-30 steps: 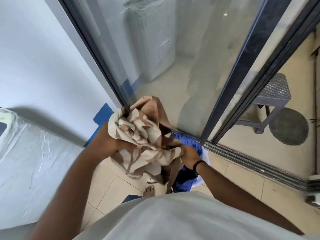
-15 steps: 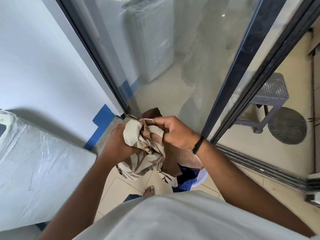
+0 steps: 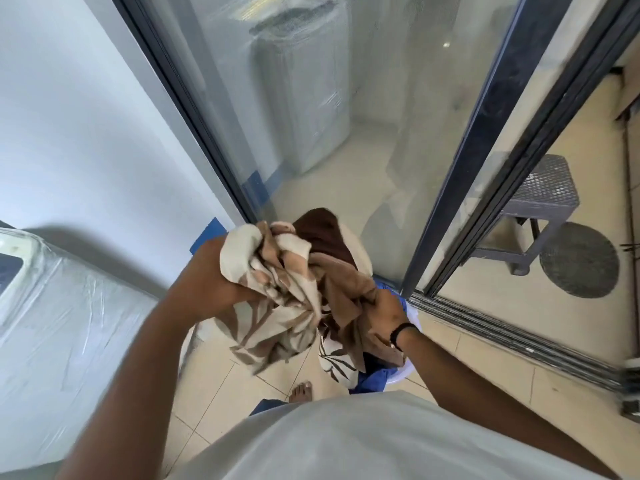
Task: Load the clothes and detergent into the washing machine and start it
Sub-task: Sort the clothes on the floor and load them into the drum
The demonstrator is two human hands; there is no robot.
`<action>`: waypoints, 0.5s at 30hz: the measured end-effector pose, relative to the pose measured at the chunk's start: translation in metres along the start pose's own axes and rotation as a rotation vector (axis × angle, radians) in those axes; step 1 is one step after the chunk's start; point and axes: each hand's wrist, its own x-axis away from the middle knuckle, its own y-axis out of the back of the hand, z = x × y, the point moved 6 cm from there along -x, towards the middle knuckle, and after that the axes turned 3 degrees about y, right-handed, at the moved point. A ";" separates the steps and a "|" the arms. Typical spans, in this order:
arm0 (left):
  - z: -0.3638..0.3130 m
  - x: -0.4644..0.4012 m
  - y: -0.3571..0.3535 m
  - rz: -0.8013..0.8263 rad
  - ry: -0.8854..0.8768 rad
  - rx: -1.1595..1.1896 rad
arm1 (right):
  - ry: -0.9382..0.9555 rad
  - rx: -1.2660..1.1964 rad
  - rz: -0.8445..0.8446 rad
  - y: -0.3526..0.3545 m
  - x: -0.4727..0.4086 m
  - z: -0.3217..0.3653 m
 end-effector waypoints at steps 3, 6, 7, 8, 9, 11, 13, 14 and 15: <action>0.031 0.003 -0.007 0.116 0.059 -0.329 | 0.157 -0.172 -0.209 0.037 0.001 0.041; 0.045 0.013 -0.035 0.237 0.132 -0.490 | 0.353 -0.315 -0.231 0.061 0.012 0.096; 0.042 0.015 -0.041 0.219 0.113 -0.445 | 0.421 -0.355 -0.186 0.062 0.020 0.116; 0.034 0.015 -0.045 0.172 0.068 -0.380 | 0.490 -0.383 -0.118 0.058 0.030 0.136; 0.027 0.012 -0.049 0.120 0.023 -0.303 | 0.553 -0.403 -0.036 0.050 0.040 0.155; 0.019 0.008 -0.057 0.042 0.015 -0.161 | 0.638 -0.397 0.100 0.032 0.057 0.175; 0.015 0.004 -0.064 0.016 0.049 -0.123 | 0.677 -0.402 0.178 0.025 0.061 0.176; 0.016 0.004 -0.068 0.014 0.046 -0.146 | 0.668 -0.432 0.222 0.026 0.059 0.171; 0.015 0.004 -0.070 -0.004 0.027 -0.200 | 0.637 -0.479 0.263 0.029 0.056 0.166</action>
